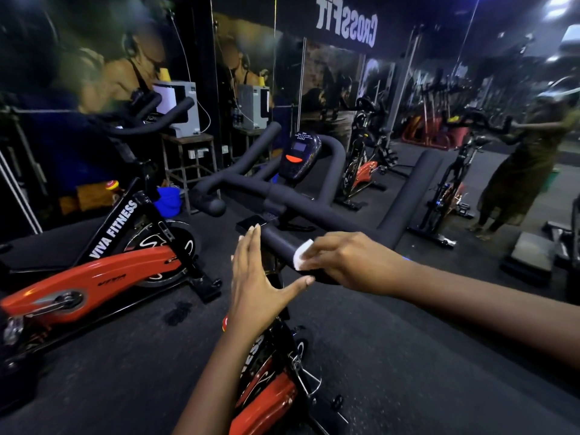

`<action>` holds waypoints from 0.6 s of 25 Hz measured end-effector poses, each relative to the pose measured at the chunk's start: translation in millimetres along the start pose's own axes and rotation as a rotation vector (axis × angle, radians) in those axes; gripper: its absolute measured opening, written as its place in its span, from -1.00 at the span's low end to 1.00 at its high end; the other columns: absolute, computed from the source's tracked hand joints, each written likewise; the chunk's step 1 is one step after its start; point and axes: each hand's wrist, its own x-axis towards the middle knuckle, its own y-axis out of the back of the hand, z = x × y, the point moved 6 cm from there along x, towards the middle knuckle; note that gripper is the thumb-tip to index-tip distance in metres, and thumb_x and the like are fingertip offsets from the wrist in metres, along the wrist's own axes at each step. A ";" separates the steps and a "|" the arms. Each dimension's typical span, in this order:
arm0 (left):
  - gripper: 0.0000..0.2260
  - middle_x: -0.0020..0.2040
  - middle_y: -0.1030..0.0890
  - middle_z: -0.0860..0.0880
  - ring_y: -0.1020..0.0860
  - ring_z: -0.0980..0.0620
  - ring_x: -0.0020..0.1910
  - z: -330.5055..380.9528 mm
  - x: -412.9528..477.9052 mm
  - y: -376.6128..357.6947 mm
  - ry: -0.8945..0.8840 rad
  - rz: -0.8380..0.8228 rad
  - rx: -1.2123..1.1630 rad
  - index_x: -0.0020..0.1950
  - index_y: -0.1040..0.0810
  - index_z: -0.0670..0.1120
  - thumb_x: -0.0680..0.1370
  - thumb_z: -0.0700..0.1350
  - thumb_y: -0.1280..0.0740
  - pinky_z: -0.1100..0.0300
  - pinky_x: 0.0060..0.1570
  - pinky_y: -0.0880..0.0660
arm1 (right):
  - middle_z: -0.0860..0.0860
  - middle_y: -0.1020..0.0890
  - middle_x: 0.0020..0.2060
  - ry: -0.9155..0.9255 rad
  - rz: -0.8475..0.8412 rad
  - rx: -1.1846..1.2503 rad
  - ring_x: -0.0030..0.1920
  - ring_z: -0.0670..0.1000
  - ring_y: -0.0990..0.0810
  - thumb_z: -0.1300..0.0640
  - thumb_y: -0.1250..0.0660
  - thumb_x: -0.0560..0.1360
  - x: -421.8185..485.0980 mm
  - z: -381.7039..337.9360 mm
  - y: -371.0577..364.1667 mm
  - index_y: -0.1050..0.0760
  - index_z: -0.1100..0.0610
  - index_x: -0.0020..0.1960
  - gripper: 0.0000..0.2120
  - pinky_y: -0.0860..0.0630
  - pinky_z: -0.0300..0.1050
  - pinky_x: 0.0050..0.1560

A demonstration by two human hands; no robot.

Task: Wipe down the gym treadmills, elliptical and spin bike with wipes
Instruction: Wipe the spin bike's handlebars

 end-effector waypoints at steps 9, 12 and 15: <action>0.00 0.58 0.09 0.05 0.18 0.18 0.52 2.7 -0.6 -3.4 -0.194 -0.049 0.223 0.58 0.07 0.03 0.30 0.59 0.00 0.24 0.44 0.32 | -0.02 -0.63 0.10 -0.570 0.005 0.334 0.00 -0.32 -0.46 0.23 -0.27 0.53 48.1 59.4 -27.7 -0.58 0.06 0.19 -0.72 -0.27 -0.59 -0.17; 0.00 0.58 0.11 0.04 0.25 0.18 0.52 -0.2 -0.2 -2.6 -0.208 -0.065 0.222 0.58 0.08 0.02 0.31 0.59 0.05 0.20 0.45 0.32 | -0.03 -0.62 0.12 -0.534 -0.036 0.339 0.07 -0.37 -0.42 0.29 -0.27 0.50 25.2 59.1 -22.4 -0.56 0.08 0.21 -0.68 -0.28 -0.63 -0.08; -0.03 0.58 0.15 0.01 0.30 0.15 0.51 3.3 -4.0 -2.6 -0.221 -0.065 0.252 0.58 0.09 0.02 0.33 0.58 0.07 0.19 0.44 0.35 | -0.01 -0.63 0.11 -0.367 -0.114 0.296 0.13 -0.28 -0.47 0.35 -0.28 0.47 -5.7 46.6 -3.2 -0.57 0.12 0.20 -0.66 -0.35 -0.54 0.06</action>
